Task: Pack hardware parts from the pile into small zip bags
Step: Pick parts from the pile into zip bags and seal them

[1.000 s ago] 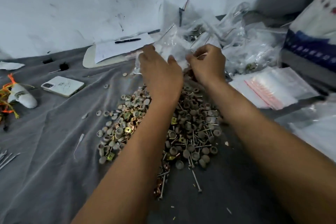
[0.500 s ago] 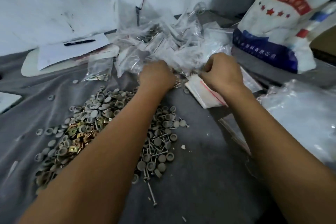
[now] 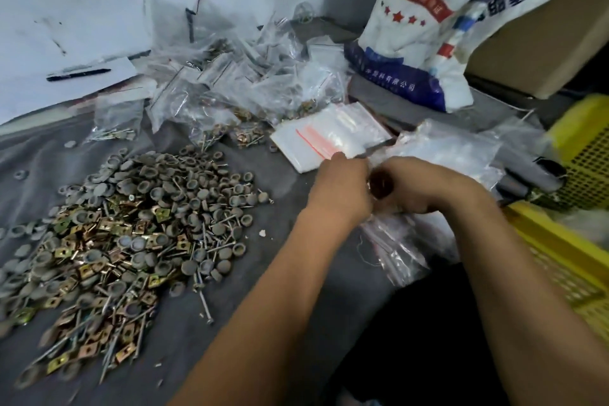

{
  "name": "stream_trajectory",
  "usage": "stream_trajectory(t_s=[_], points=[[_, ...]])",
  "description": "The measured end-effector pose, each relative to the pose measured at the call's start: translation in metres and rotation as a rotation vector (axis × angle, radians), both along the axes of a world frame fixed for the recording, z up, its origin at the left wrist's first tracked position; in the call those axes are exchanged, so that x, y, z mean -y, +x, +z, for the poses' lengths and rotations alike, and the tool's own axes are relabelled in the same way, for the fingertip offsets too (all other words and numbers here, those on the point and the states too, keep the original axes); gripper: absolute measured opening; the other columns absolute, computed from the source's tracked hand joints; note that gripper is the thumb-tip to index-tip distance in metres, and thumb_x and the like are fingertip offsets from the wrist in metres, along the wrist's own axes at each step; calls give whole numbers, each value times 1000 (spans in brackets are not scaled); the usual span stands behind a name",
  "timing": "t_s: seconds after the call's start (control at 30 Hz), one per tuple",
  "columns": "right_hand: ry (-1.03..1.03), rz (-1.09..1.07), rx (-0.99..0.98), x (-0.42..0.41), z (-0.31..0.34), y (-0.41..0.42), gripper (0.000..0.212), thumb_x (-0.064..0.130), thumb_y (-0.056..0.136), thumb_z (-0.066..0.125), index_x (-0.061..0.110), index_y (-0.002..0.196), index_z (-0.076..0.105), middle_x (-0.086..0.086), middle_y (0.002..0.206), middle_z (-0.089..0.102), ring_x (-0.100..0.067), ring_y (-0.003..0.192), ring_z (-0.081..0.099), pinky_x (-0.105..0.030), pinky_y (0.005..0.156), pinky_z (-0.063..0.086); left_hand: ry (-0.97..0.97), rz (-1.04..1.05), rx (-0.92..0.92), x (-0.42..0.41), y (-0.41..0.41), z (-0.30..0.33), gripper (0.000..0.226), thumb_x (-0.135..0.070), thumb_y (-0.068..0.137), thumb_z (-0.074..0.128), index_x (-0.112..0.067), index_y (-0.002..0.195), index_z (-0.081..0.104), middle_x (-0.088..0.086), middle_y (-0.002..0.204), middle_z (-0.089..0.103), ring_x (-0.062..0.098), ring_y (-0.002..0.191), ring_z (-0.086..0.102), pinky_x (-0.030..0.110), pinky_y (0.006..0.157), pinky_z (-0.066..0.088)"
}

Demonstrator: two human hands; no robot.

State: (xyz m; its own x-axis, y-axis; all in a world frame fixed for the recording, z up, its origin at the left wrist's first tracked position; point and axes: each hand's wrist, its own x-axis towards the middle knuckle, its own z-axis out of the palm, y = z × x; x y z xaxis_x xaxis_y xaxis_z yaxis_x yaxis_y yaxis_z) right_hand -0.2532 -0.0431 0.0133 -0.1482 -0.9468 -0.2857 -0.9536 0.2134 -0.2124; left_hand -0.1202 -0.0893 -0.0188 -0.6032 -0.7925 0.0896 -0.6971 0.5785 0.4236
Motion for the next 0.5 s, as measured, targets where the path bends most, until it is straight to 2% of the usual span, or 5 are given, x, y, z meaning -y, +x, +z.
stream_trajectory(t_s=[0.1,0.2,0.27,0.37,0.5], points=[[-122,98,84,6,-4,9,33,23,85,77,30,69,50,8,72,58,-15,69,55,-28,59,39,-32,45,39,9,19,2,35,-19,89,75,-14,123,70,18,123,58,38,111,59,42,97,50],[-265,115,107,21,-18,29,36,16,88,69,28,64,45,6,73,56,-19,75,54,-30,64,31,-93,88,83,17,39,1,34,-12,92,64,-12,126,69,21,125,58,41,113,57,45,99,48],[-384,69,220,30,-30,41,32,12,89,67,26,66,51,3,75,57,-20,78,55,-27,66,28,-93,164,71,22,48,1,37,-4,90,57,-10,125,69,21,125,58,43,115,57,46,100,47],[-460,-34,371,39,-34,45,18,14,93,70,16,75,71,1,73,63,-18,75,57,-26,67,32,-72,238,0,28,56,3,43,3,87,55,-10,126,67,20,124,59,40,116,58,44,100,48],[-537,-112,443,43,-12,34,24,22,92,75,18,69,73,4,65,66,-9,60,57,-26,62,40,-11,265,-241,33,62,10,56,3,80,61,-18,132,65,12,122,63,30,110,61,33,88,45]])
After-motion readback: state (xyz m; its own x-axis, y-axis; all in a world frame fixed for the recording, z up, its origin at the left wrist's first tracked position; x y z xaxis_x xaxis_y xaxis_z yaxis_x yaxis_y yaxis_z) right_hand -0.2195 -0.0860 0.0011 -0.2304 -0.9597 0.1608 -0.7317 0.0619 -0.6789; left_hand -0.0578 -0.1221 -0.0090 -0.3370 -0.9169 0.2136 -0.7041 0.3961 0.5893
